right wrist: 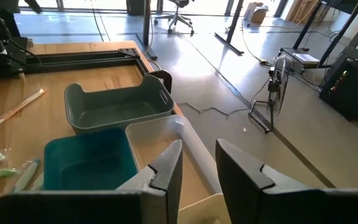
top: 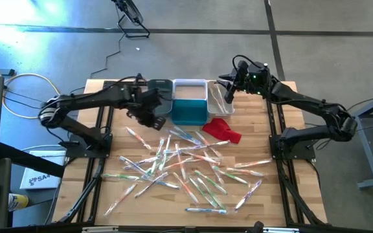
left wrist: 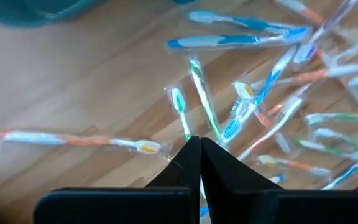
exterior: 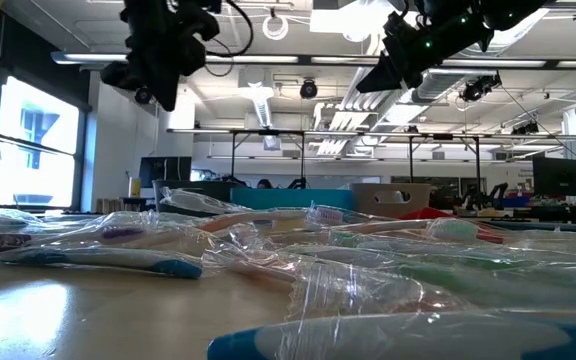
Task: Pick & Place Toothbrushes
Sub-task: Put the green toothbrush into the transparent bin
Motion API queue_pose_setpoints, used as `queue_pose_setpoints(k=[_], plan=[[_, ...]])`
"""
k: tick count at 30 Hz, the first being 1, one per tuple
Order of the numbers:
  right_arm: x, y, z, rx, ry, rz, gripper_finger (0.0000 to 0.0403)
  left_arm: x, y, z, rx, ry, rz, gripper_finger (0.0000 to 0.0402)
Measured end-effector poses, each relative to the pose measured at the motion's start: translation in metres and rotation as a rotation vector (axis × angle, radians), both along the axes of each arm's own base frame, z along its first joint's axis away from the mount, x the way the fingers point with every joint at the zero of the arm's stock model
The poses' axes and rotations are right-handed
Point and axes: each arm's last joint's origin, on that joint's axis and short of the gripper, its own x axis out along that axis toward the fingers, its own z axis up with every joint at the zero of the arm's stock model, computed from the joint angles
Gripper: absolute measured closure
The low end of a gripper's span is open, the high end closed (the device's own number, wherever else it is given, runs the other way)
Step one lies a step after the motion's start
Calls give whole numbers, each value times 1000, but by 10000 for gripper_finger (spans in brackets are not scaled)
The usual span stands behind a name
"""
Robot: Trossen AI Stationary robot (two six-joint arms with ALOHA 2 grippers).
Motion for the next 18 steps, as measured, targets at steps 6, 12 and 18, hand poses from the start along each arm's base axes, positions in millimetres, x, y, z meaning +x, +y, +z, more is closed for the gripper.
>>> queue_pose_setpoints(k=[6, 12, 18], plan=[[0, 0, 0, 1, 0, 0, 312, -23, -9, -12, -48, -78, 167, 401], [0, 0, -1, 8, 10, 0, 312, -34, -18, -29, -88, -80, 299, 401], [-1, 1, -3, 20, 26, 0, 312, -35, -22, -35, -73, -62, 315, 401]])
